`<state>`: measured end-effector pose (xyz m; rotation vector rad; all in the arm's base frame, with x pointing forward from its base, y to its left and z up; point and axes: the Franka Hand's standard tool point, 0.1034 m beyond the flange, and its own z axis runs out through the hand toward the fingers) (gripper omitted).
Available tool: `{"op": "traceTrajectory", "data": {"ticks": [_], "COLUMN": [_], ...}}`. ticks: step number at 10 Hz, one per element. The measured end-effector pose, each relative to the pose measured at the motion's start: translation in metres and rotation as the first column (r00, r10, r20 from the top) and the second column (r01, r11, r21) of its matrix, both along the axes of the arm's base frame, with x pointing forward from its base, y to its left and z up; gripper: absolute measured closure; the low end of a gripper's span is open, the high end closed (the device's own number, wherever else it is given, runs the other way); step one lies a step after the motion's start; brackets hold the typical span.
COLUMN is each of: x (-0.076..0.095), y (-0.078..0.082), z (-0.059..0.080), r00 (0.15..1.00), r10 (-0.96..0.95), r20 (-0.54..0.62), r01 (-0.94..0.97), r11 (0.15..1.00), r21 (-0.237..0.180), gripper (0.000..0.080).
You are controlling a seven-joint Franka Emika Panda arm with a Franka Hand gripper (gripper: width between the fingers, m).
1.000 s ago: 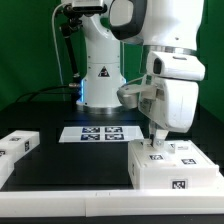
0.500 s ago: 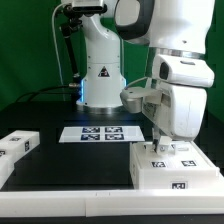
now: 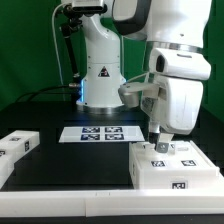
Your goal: Assemble cabinet
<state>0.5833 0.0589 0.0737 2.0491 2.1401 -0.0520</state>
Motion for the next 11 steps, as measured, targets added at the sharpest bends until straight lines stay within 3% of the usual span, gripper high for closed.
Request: {"op": "traceTrajectory", "data": {"ticks": [1, 2, 3, 7, 11], "x": [0.001, 0.002, 0.002, -0.029, -0.04], "y": [-0.003, -0.006, -0.006, 0.003, 0.007], "z": [0.003, 0.004, 0.007, 0.022, 0.016], "r00": [1.0, 1.0, 0.995, 0.966, 0.96], "r10": [-0.005, -0.007, -0.091, -0.236, -0.265], "r20": [0.005, 0.007, 0.038, 0.101, 0.092], "r01": [0.005, 0.007, 0.09, 0.23, 0.257], "r11": [1.0, 1.0, 0.996, 0.971, 0.962], "r21": [-0.001, -0.004, 0.011, 0.064, 0.09], "gripper": [0.0206, 0.0074, 0.002, 0.0004, 0.0002]}}
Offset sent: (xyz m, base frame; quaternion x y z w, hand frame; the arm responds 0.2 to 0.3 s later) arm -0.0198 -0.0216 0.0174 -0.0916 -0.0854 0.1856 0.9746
